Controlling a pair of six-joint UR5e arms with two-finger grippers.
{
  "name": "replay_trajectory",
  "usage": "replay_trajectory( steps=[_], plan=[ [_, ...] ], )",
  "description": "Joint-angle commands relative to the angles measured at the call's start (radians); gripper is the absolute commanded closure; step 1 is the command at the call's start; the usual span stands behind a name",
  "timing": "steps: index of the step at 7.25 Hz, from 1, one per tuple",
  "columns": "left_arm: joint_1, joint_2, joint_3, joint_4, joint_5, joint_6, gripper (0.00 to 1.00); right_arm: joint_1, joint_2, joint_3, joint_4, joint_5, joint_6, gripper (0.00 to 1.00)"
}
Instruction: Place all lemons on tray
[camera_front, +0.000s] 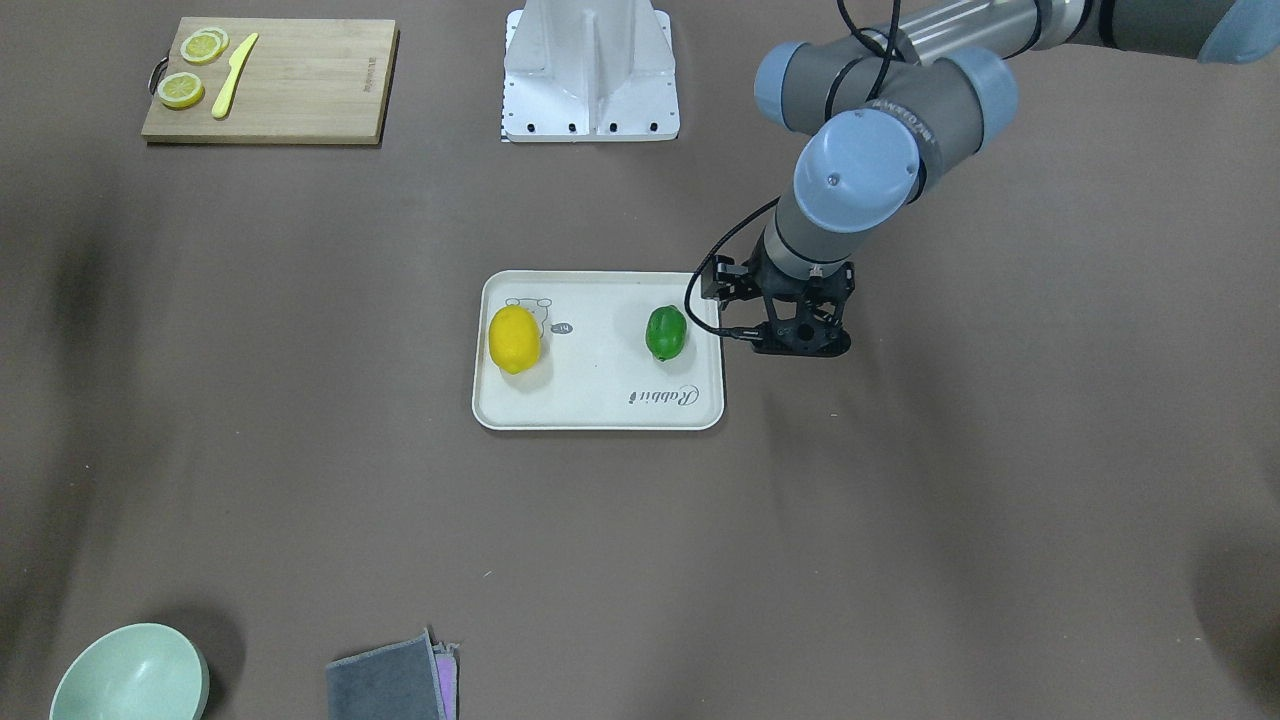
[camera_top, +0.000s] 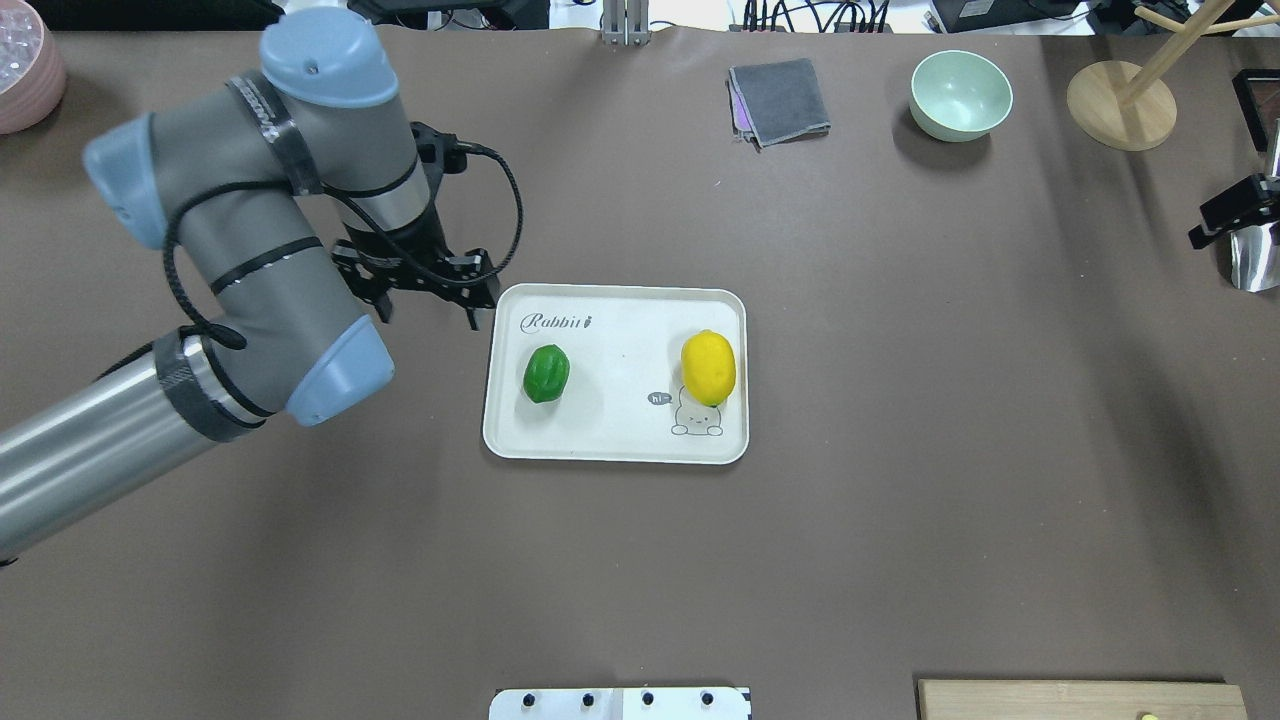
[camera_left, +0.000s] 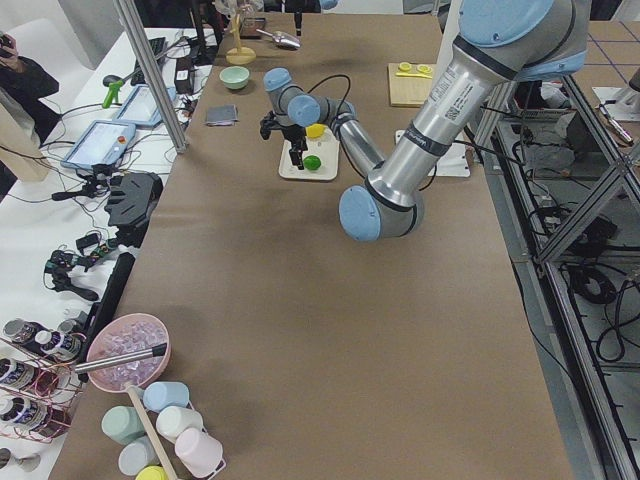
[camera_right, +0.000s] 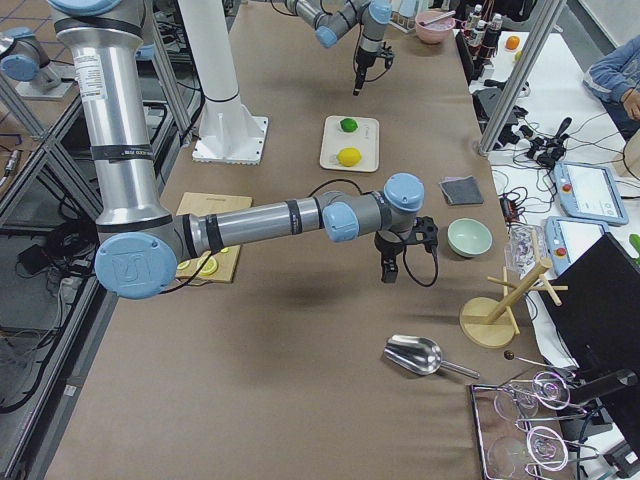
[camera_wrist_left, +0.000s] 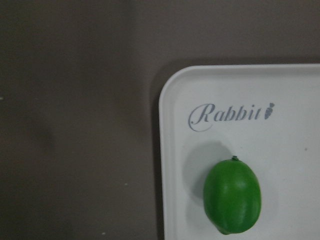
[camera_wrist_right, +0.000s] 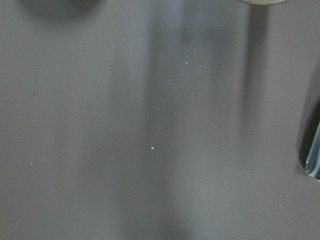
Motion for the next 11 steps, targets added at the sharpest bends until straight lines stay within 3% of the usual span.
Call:
replay_trajectory(
  steps=[1, 2, 5, 6, 7, 8, 9, 11],
  plan=[
    [-0.126, 0.057, -0.145, 0.246, 0.168, 0.209, 0.02, 0.076, 0.001, -0.001, -0.135, -0.030, -0.114, 0.01],
    [-0.223, 0.137, -0.161, 0.205, 0.167, 0.225, 0.02, 0.093, 0.000, -0.001, -0.157, -0.030, -0.139, 0.01],
    [-0.482, 0.466, -0.181, -0.052, 0.142, 0.571, 0.02, 0.169, 0.000, -0.036, -0.235, -0.024, -0.225, 0.01],
    [-0.553, 0.616, -0.175, -0.164, 0.095, 0.622, 0.02, 0.191, -0.002, -0.067, -0.236, -0.013, -0.266, 0.01],
    [-0.601, 0.729, -0.120, -0.364, 0.069, 0.654, 0.02, 0.206, -0.001, -0.087, -0.237, -0.012, -0.291, 0.01],
    [-0.648, 0.796, -0.048, -0.500, 0.026, 0.656, 0.02, 0.208, 0.003, -0.088, -0.251, -0.015, -0.292, 0.01],
    [-0.694, 0.817, 0.012, -0.530, -0.079, 0.651, 0.02, 0.219, 0.000, -0.088, -0.258, -0.013, -0.308, 0.01],
    [-0.699, 0.816, 0.008, -0.526, -0.135, 0.644, 0.02, 0.245, -0.051, -0.072, -0.243, -0.013, -0.328, 0.01]
  ],
)
